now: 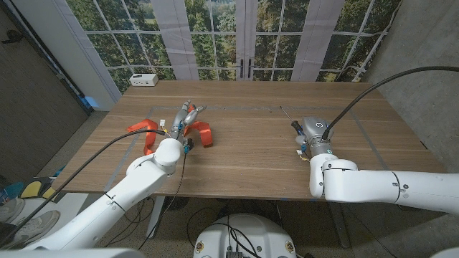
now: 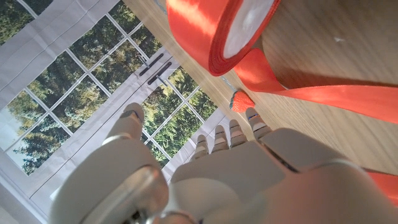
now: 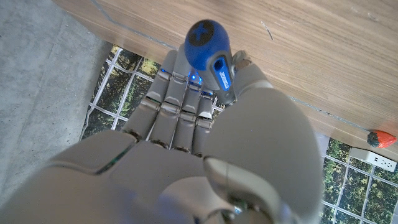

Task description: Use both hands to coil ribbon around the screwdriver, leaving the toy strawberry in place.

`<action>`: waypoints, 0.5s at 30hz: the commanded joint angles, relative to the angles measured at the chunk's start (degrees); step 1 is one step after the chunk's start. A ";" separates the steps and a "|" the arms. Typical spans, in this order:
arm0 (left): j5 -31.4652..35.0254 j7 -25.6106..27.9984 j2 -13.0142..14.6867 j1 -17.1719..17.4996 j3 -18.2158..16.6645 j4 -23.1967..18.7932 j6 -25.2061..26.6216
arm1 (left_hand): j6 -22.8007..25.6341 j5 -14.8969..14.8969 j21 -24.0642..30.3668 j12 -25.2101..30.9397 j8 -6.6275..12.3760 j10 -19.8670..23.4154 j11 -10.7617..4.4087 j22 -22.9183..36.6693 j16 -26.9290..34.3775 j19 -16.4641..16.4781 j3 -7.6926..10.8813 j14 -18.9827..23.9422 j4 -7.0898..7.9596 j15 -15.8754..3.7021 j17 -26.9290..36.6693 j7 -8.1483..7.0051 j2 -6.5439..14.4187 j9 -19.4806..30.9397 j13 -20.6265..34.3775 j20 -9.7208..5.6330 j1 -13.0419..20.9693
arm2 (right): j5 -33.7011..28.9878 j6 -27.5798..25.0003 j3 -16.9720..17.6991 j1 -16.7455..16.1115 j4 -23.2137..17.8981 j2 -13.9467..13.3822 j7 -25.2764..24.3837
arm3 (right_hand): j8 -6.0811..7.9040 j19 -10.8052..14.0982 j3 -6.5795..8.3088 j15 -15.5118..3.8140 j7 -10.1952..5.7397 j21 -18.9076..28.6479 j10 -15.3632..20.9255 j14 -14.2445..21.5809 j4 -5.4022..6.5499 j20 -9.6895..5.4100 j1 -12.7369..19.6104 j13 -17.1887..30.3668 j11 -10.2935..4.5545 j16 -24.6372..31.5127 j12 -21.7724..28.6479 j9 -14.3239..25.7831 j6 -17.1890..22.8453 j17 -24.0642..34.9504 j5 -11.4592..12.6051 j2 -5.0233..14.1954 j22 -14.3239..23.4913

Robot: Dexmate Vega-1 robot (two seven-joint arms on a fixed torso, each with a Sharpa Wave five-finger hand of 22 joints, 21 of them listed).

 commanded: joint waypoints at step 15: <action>1.68 7.14 -3.60 -3.98 4.35 -13.00 29.09 | -3.83 -0.28 -1.79 -1.50 -0.75 -4.62 2.14 0.39 -1.10 -2.37 1.30 -3.24 -0.23 2.71 0.50 3.98 -0.57 0.42 1.02 0.81 7.06 | -29.37 6.61 9.99 -11.56 0.74 -2.85 23.35 | -0.16 -1.05 1.45 -12.15 -7.41 1.32 5.10 8.00 1.74 -0.09 6.57 6.26 -5.34 -0.87 4.88 0.24 7.93 0.73 0.21 5.66 0.21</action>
